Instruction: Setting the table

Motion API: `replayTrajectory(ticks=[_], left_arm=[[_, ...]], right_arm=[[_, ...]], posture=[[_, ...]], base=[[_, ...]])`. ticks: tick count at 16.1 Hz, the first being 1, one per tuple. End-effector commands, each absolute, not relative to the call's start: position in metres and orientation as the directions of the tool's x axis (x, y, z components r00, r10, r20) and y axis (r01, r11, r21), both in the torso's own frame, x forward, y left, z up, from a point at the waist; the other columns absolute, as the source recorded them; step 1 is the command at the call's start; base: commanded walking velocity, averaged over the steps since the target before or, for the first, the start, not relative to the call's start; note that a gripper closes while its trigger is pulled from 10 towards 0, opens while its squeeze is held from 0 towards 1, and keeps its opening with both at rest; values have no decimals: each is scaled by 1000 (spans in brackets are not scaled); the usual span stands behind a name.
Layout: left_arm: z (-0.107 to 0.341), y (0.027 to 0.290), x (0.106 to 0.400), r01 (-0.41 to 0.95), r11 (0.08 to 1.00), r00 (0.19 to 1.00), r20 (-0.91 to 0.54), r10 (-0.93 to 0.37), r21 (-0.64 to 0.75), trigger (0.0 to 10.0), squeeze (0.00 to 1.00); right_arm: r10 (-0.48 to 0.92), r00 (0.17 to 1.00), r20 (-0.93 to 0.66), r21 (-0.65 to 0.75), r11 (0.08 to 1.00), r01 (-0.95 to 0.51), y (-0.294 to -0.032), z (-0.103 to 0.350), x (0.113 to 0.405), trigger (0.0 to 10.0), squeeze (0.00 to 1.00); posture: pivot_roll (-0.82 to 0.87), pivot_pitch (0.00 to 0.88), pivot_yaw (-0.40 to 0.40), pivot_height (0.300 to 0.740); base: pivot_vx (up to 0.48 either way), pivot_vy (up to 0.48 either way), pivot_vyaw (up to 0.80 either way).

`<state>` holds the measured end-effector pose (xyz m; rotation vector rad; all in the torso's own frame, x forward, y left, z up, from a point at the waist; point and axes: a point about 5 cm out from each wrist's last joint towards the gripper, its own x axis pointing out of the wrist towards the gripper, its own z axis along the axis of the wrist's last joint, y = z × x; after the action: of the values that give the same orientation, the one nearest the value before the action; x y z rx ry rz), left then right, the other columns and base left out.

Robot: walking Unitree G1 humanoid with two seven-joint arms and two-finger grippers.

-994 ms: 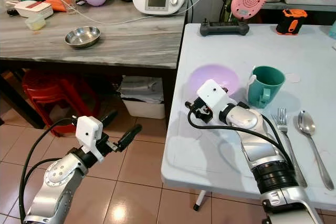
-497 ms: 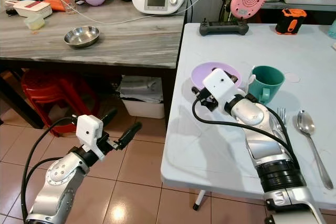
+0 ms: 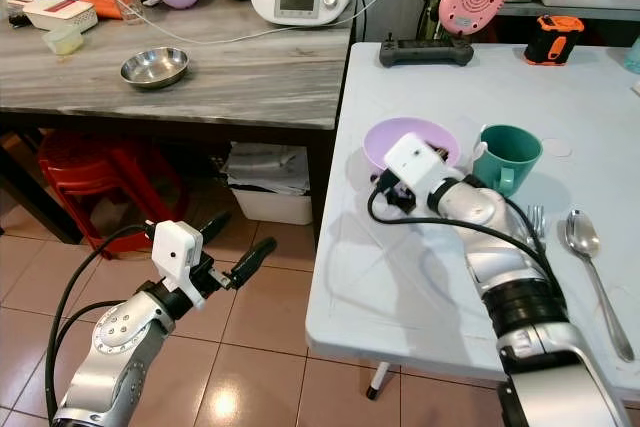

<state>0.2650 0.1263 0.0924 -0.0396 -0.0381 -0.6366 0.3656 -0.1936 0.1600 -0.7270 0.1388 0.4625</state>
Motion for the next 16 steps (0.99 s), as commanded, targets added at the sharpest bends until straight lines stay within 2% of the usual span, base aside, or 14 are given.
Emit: replayTrajectory(ticks=[1,2,3,10,16], left_arm=[[93,127,264,603,798,798,43,-601,-23,10000,0],[93,126,263,611,791,792,39,-610,-26,10000,0],[92,125,262,617,787,787,40,-616,-28,10000,0],[103,121,259,682,729,731,115,-673,-64,10000,0],[106,122,259,690,721,722,129,-679,-69,10000,0]], right_arm=[[353,889,-292,-619,639,-456,-193,162,369,10000,0],[353,881,-313,-606,640,-472,-194,159,370,4667,0],[359,876,-322,-598,640,-482,-194,157,371,0,0],[331,891,-310,-631,629,-454,-205,159,372,0,0],[335,891,-305,-649,612,-452,-210,162,372,0,0]], posture=[[-124,105,67,740],[-124,105,67,740],[-124,105,67,740],[-125,102,69,740],[-125,97,71,740]], base=[[0,0,0],[0,0,0],[0,0,0],[0,0,0],[0,0,0]])
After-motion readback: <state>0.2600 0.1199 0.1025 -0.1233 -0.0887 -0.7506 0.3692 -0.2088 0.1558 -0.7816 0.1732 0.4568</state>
